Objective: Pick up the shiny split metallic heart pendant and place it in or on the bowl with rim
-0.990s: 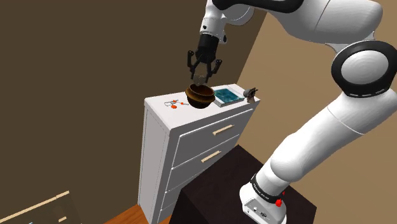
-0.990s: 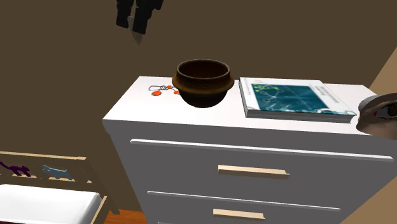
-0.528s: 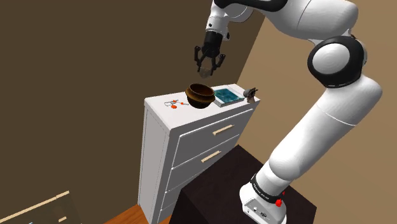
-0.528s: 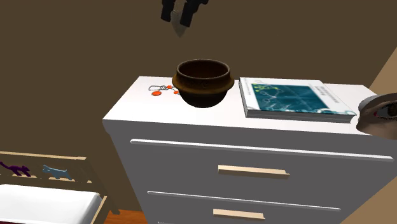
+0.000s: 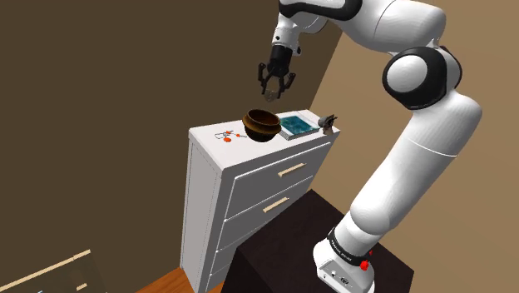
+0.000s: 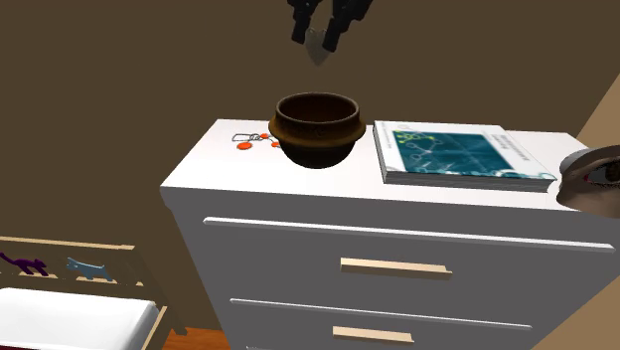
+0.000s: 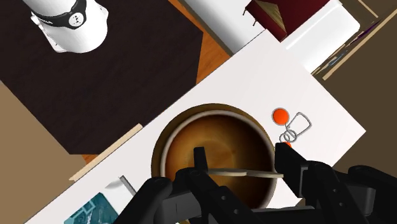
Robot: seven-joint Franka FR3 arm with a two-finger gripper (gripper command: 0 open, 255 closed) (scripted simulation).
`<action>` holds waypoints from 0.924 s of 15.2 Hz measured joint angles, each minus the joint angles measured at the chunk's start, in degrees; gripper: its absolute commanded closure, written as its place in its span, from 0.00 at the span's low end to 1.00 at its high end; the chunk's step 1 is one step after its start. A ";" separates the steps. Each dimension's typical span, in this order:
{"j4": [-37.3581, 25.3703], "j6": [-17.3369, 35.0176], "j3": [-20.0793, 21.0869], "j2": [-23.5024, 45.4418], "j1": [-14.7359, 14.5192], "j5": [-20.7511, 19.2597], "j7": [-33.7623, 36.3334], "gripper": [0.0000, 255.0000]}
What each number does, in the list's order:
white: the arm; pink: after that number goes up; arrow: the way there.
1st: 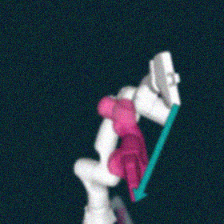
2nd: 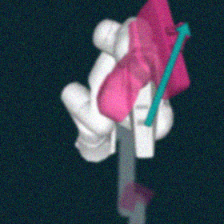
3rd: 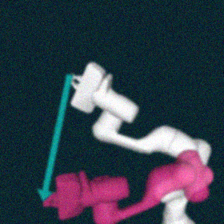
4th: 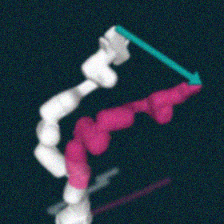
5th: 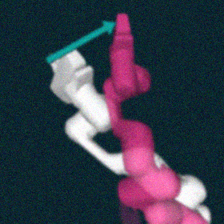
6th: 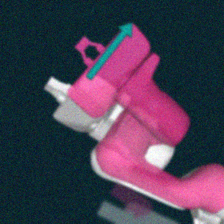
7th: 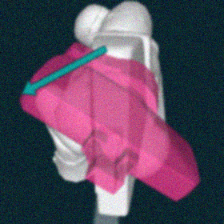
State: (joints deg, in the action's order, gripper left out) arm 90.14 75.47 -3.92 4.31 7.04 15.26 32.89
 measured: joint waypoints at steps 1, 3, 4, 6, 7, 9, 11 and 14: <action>0.66 0.60 0.02 -0.05 -0.03 -0.03 -0.13 1.00; 2.56 2.25 0.07 -0.28 -0.11 -0.10 -0.46 1.00; 3.22 2.98 0.06 -0.18 -0.10 -0.15 -0.69 1.00; 5.20 4.53 0.08 -0.56 -0.14 -0.24 -1.04 1.00; 5.99 5.30 0.06 -0.56 -0.13 -0.28 -1.28 1.00; 7.53 6.77 0.13 -0.61 -0.22 -0.29 -1.53 1.00; 9.14 8.26 0.11 -0.67 -0.21 -0.35 -1.95 1.00; 9.63 8.87 0.09 -0.53 -0.20 -0.37 -2.14 1.00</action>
State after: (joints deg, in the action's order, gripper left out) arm 99.77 84.34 -3.82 3.78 6.84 14.89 30.75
